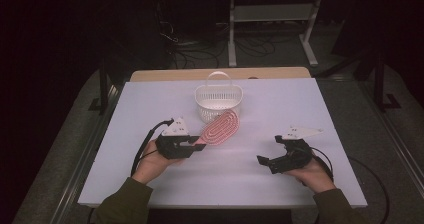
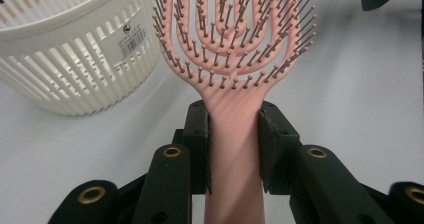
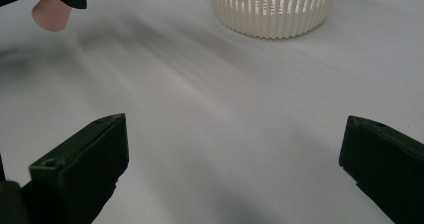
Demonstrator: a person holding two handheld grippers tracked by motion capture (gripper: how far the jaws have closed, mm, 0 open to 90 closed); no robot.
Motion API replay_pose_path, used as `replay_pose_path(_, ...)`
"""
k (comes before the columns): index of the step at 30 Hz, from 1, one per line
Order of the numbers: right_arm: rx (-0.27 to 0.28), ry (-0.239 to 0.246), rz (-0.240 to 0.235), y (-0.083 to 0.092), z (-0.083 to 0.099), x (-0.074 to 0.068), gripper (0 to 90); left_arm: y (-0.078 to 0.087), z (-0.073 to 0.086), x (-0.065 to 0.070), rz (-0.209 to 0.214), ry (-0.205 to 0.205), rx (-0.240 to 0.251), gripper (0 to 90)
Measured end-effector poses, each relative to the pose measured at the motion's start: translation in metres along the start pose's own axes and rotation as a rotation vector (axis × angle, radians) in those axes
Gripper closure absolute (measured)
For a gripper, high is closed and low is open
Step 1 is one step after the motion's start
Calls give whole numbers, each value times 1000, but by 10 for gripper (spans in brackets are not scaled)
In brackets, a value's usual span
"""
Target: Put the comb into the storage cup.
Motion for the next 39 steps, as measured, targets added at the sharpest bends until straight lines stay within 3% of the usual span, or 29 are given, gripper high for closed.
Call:
replay_pose_path(6, -10, -5, -8, -3, -1, -1, 0, -8, 0, 2, -2, 12, 43, 703)
replay_pose_path(15, -27, 10, -18, -5, -6, -7, 0, -12, 4, 0, -2, 39, 62, 702)
replay_pose_path(26, -29, -3, -52, -11, -19, -13, 0, -18, 6, 2, -1, 39, 53, 703)
replay_pose_path(39, -7, -1, -81, -14, -37, -17, 0, -16, 5, 3, -1, 55, 80, 703)
Point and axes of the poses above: each handheld gripper's, and its own axes: y roughly backward along the jaws, z roughly out of its underside, x roughly to its right, the point moved 6 cm from there along -y, roughly forward along the jaws, and after that the axes turned 6 degrees about -x, right-handed, at the moved point
